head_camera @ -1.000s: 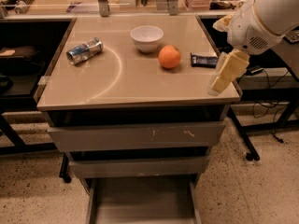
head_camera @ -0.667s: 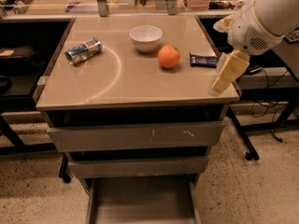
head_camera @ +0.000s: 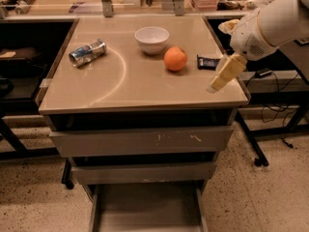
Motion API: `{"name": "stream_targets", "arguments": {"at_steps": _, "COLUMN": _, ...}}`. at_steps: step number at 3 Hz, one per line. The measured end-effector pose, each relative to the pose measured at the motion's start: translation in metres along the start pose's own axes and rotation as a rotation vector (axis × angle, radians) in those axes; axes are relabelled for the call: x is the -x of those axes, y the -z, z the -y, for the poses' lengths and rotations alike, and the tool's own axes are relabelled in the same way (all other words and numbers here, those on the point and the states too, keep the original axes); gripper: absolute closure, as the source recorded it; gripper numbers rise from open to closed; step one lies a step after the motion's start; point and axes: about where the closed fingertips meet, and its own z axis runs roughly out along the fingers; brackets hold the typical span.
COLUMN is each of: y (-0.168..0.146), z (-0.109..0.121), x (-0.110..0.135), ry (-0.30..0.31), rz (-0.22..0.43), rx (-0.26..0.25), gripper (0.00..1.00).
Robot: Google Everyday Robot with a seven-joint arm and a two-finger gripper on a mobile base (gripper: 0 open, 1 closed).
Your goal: Place orange into bottom drawer
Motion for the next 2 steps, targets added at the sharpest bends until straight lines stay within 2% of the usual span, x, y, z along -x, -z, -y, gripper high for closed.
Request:
{"name": "stream_targets", "arguments": {"at_steps": 1, "y": -0.030, "z": 0.026, "x": -0.002, "ry": -0.027, "rz": 0.100, "rx": -0.008, "gripper": 0.00}}
{"name": "stream_targets", "arguments": {"at_steps": 2, "y": -0.060, "z": 0.040, "x": -0.001, "ry": -0.058, "rz": 0.181, "rx": 0.038, "gripper": 0.00}}
